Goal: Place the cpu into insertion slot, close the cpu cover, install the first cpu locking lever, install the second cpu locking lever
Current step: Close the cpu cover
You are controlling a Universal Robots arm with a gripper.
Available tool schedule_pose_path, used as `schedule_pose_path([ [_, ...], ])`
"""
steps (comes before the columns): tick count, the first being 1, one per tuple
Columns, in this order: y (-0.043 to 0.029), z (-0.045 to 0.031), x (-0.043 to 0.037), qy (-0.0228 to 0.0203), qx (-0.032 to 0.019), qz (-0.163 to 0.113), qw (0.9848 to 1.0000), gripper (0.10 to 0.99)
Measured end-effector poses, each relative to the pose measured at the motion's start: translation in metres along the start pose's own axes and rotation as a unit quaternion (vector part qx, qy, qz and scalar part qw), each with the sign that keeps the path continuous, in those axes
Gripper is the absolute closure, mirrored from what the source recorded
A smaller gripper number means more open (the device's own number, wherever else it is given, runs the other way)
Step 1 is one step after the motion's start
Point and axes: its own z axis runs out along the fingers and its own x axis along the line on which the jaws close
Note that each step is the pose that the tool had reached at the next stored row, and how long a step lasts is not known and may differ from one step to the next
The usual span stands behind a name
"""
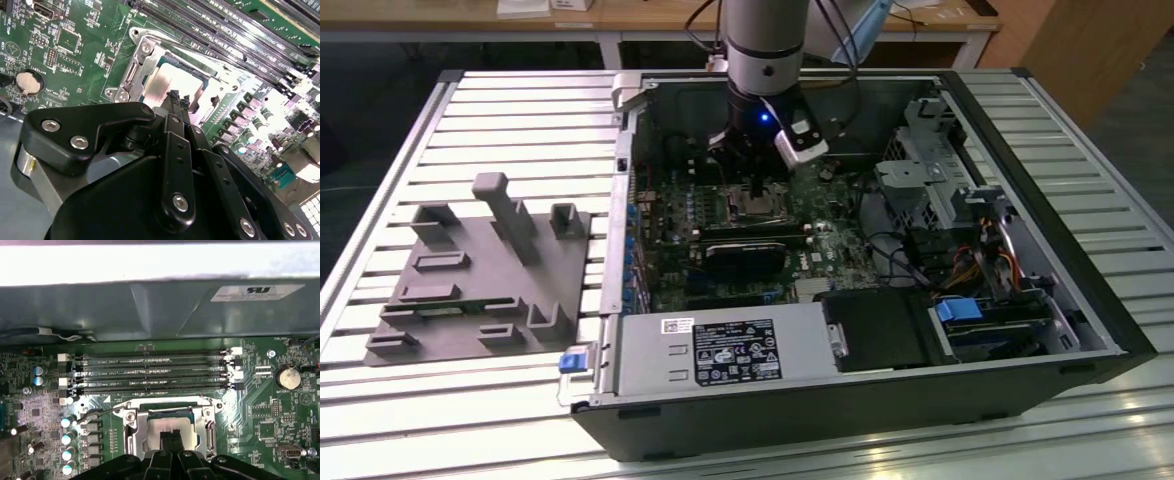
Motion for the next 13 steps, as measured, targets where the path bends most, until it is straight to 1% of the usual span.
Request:
schedule_pose_path([
  [5, -0.0002, 0.0015, 0.0000, -0.0010, 0.0011, 0.030, 0.9995, 0.984],
  [13, -0.0026, 0.0024, 0.0028, -0.0015, 0.0010, 0.035, 0.9994, 0.984],
])
